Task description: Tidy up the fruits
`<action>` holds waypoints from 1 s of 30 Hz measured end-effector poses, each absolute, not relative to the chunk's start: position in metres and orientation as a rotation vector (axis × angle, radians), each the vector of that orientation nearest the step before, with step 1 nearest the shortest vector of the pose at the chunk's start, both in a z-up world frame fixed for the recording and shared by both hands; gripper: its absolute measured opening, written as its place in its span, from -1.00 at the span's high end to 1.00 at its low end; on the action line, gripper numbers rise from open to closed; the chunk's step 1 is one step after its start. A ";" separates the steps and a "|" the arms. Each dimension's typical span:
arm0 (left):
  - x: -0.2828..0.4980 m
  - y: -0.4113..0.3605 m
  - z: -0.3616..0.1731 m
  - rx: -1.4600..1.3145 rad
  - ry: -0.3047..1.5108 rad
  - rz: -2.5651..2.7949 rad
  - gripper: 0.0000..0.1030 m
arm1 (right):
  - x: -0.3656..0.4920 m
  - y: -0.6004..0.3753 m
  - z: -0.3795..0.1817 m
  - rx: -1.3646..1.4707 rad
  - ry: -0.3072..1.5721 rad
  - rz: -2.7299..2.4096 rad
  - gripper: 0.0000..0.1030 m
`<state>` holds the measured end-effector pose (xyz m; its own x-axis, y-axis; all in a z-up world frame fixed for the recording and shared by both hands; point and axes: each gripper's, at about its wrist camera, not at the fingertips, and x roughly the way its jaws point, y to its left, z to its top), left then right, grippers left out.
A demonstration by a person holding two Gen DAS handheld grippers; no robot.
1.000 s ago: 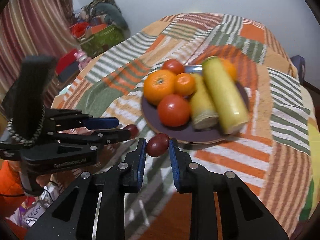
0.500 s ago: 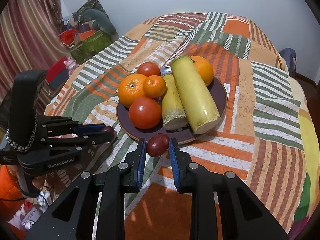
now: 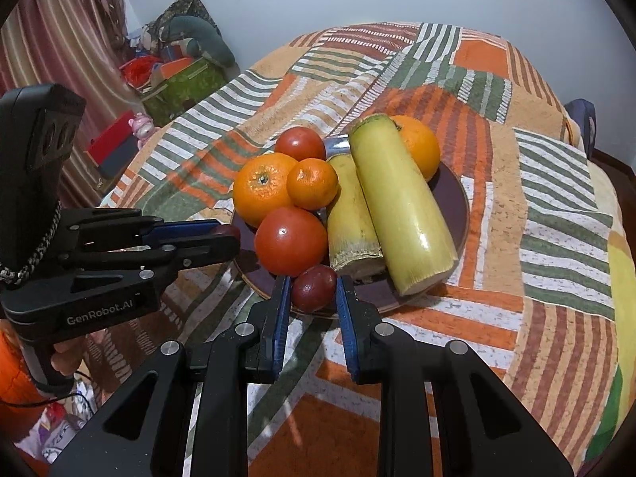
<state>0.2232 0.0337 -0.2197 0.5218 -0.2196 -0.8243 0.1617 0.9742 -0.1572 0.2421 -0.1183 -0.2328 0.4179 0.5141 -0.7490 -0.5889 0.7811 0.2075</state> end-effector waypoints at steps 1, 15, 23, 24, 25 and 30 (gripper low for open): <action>0.224 0.034 -0.221 -0.066 0.999 -0.230 0.64 | 0.243 -0.118 -0.234 -0.091 0.909 0.694 0.58; 0.233 0.033 -0.231 -0.069 1.018 -0.220 0.63 | 0.247 -0.117 -0.241 -0.093 0.933 0.701 0.56; 0.222 0.038 -0.219 -0.077 0.996 -0.205 0.63 | 0.243 -0.120 -0.233 -0.097 0.925 0.684 0.56; 0.219 0.039 -0.215 -0.077 0.987 -0.200 0.63 | 0.241 -0.121 -0.229 -0.096 0.917 0.680 0.56; 0.216 0.040 -0.210 -0.077 0.976 -0.193 0.63 | 0.240 -0.123 -0.226 -0.095 0.907 0.676 0.56; 0.196 0.043 -0.172 -0.083 0.879 -0.160 0.63 | 0.227 -0.137 -0.194 -0.087 0.820 0.646 0.56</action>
